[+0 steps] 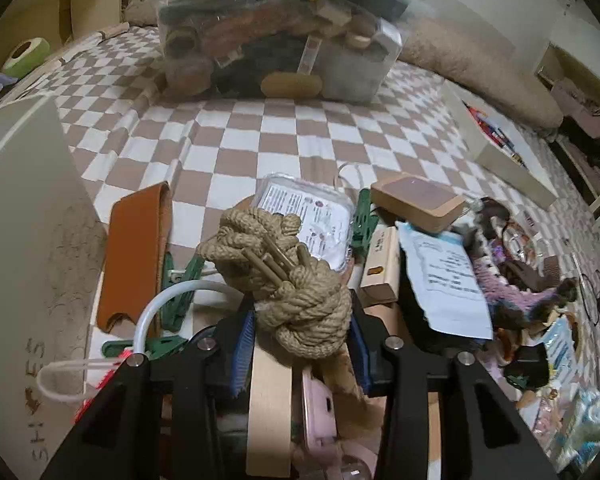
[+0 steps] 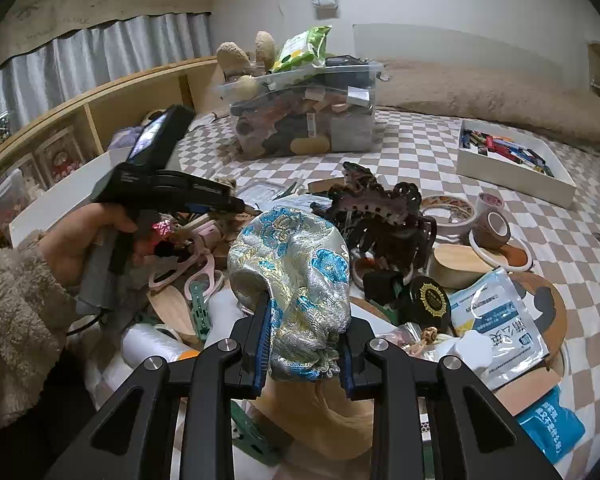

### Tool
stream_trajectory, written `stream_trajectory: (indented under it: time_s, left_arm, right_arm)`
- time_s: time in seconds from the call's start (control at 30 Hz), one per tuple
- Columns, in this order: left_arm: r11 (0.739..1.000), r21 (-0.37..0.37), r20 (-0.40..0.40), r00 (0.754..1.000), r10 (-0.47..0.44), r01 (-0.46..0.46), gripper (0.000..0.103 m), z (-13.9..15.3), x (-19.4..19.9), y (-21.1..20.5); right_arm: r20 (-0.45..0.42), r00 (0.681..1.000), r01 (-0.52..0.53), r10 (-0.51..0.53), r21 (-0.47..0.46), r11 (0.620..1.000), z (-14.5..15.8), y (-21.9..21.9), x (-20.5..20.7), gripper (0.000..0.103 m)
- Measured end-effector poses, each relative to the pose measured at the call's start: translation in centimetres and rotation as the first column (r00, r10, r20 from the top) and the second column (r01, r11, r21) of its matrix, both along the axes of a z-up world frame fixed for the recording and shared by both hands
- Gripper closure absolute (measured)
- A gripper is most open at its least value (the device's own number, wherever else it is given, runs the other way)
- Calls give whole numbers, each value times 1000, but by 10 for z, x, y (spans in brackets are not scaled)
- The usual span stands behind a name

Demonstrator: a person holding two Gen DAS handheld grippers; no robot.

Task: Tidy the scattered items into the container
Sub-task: 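Lift the rope ball with the left gripper while the right gripper lifts the floral pouch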

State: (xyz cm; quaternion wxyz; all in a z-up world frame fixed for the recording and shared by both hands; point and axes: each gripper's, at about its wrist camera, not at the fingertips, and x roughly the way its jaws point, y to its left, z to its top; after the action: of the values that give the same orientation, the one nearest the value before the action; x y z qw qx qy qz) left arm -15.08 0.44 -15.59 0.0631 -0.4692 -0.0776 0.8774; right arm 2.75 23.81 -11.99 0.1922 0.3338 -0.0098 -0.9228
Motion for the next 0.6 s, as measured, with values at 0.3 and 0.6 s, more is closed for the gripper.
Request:
stream_trajectory:
  time_s: [0.3, 0.6]
  left_arm:
    - [999, 41, -62, 998, -26, 29, 62, 22, 26, 1]
    - [997, 55, -212, 976, -41, 53, 62, 57, 43, -1]
  right_arm:
    - [-20, 1000, 21, -22, -30, 999, 5, 7, 3, 75]
    - [-34, 998, 42, -44, -51, 998, 8, 12, 3, 75]
